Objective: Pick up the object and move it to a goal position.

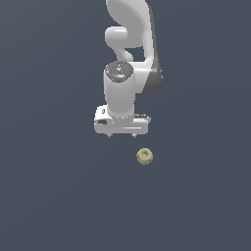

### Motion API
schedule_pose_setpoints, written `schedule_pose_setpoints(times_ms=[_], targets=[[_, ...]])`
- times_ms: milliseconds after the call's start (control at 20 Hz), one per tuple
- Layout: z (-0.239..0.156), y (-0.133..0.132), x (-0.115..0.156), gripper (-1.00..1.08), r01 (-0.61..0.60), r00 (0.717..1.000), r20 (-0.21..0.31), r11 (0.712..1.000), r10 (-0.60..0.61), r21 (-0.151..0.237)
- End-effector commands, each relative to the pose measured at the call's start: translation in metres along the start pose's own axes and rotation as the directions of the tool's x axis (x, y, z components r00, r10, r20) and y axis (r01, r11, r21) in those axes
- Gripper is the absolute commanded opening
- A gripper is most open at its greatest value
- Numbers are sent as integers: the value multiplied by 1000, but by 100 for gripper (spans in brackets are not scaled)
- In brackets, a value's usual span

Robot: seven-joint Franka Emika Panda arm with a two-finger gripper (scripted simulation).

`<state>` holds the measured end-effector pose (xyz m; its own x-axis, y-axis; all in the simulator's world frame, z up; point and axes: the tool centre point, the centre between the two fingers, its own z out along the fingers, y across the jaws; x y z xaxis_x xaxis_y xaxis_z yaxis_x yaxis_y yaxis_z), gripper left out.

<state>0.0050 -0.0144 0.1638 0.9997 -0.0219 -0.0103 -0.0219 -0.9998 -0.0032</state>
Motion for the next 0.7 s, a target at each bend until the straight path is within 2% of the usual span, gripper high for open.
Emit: schedule_pose_setpoints(times_ms=[0, 650], targets=[[0, 0, 0, 100, 0, 1000, 0, 1000, 0, 0], [1, -1, 4, 100, 54, 999, 2, 998, -54, -19]])
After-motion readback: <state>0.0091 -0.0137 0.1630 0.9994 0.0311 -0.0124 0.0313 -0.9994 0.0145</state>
